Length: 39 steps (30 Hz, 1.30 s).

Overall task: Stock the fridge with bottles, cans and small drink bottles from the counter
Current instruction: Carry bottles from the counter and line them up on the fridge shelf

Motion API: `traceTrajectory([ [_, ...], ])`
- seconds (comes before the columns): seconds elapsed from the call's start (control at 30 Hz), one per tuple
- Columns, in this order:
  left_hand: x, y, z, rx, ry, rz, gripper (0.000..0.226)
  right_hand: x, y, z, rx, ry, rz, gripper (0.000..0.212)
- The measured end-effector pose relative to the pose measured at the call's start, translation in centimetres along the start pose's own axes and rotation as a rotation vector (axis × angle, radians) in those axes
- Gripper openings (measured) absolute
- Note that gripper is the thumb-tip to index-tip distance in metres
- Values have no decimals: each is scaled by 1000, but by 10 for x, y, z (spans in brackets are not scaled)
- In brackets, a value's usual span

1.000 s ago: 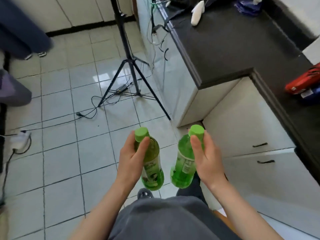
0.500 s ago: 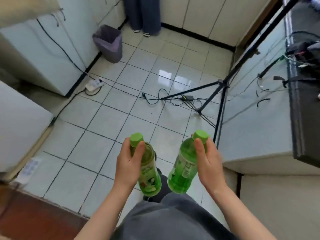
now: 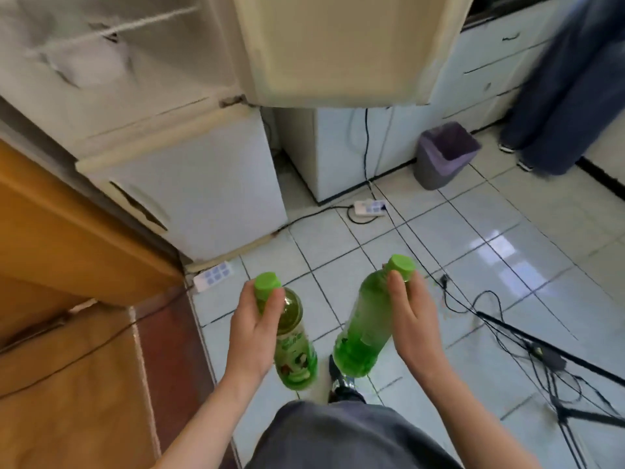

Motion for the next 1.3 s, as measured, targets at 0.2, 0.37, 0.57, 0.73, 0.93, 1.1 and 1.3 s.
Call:
traceTrajectory([
  [0.2, -57, 57, -9, 68, -12, -238, 15, -89, -96, 46, 38, 92, 219, 25],
  [0.37, -92, 112, 8, 142, 28, -370, 15, -131, -175, 70, 27, 100, 335, 25],
  [0.57, -190, 199, 16, 152, 17, -375, 19, -176, -278, 100, 3, 75, 377, 27],
  [0.73, -274, 281, -19, 93, -115, -331, 13, -211, -364, 158, 72, 134, 413, 31],
  [0.93, -343, 343, -62, 145, -281, -305, 13, -248, -432, 241, 72, 326, 366, 32],
  [1.1, -391, 373, -98, 224, -335, -291, 23, -276, -457, 302, 5, 443, 302, 30],
  [1.3, -424, 401, -162, 295, -478, -367, 20, -315, -485, 375, -124, 559, 254, 26],
])
Point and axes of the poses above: each hand's wrist, its own x-axis away from the middle knuckle, its own y-axis out of the back of the hand, z = x × y, the point moved 10 cm from there along -x, towards the middle knuckle, and after that the axes turned 2 degrees about x, right-handed, at the moved point
